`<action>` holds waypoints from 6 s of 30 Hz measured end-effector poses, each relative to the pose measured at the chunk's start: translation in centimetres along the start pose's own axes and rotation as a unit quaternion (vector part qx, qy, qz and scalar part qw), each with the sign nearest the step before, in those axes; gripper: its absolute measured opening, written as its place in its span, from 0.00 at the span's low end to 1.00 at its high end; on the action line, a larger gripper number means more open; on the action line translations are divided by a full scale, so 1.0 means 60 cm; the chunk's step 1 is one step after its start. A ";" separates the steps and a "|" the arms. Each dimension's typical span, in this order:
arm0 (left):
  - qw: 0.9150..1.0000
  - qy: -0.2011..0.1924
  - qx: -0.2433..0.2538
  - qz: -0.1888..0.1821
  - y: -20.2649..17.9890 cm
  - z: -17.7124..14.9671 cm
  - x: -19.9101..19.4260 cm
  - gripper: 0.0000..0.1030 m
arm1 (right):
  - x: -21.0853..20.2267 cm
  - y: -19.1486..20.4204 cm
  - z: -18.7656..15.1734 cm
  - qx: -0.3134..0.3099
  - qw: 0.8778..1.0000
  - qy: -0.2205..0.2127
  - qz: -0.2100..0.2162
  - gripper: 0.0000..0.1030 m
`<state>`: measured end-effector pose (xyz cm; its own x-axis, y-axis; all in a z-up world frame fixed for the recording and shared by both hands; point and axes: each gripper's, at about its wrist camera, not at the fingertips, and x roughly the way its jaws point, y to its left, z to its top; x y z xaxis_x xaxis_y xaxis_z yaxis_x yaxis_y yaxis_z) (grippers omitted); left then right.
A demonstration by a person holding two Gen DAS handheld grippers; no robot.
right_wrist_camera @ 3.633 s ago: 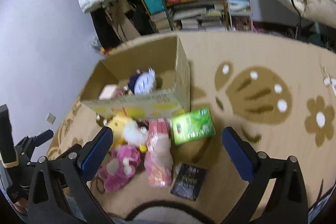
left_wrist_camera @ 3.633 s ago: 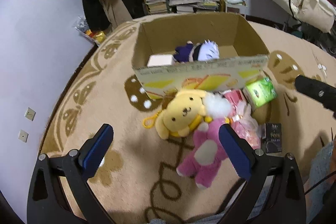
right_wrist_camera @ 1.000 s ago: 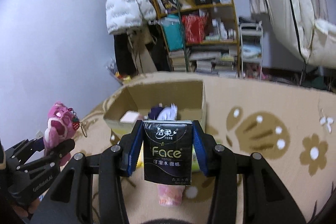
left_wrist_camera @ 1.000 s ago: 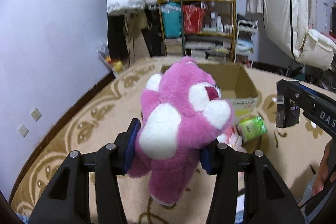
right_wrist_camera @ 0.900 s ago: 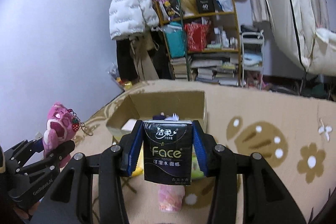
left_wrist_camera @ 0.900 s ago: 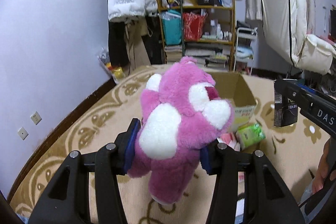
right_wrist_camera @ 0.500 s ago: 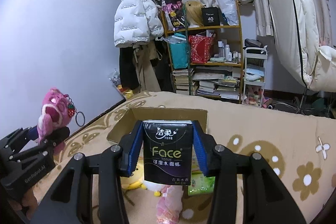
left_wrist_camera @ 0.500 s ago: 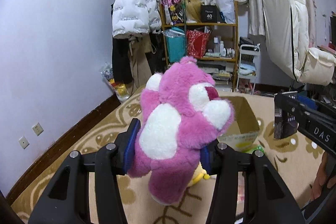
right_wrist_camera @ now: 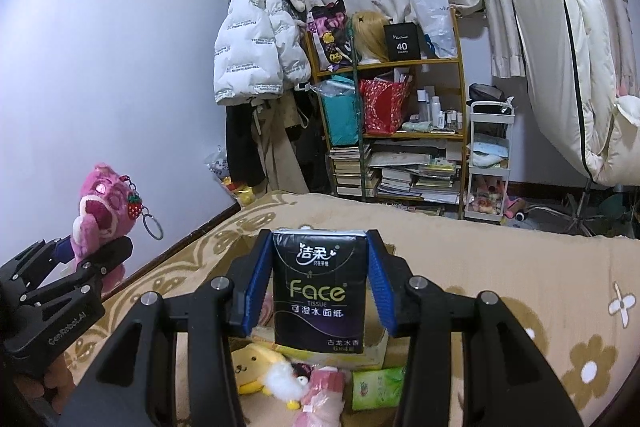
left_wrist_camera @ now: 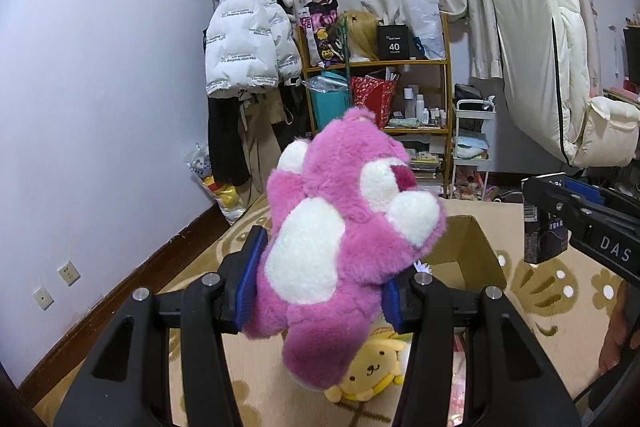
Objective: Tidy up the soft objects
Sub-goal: 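Lift the pink bear with the left tool while the right tool carries the tissue pack over the box, then lower the pink bear and tissue pack into the box and open both tools, then move both tools back toward the remaining yellow dog plush and green tissue pack, then close the left tool on the yellow dog plush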
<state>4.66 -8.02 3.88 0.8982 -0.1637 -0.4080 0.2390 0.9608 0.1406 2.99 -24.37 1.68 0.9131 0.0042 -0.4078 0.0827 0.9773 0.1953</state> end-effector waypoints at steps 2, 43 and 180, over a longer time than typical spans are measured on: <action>1.000 -0.002 0.001 -0.004 -0.003 0.009 0.008 0.48 | 0.008 -0.002 0.005 -0.001 1.000 -0.001 0.000 0.47; 0.994 0.099 0.020 -0.050 -0.033 -0.034 0.213 0.48 | 0.203 -0.060 -0.038 0.021 0.995 0.086 0.044 0.47; 0.930 0.350 0.096 -0.063 -0.100 -0.272 0.277 0.83 | 0.237 -0.159 -0.265 0.088 0.931 0.347 -0.067 1.00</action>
<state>12.13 -12.88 -18.46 0.4153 -0.0219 -0.9094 0.4482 0.8749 0.1836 8.84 -30.28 -20.15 0.4168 0.0811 -0.9054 0.2967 0.9293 0.2198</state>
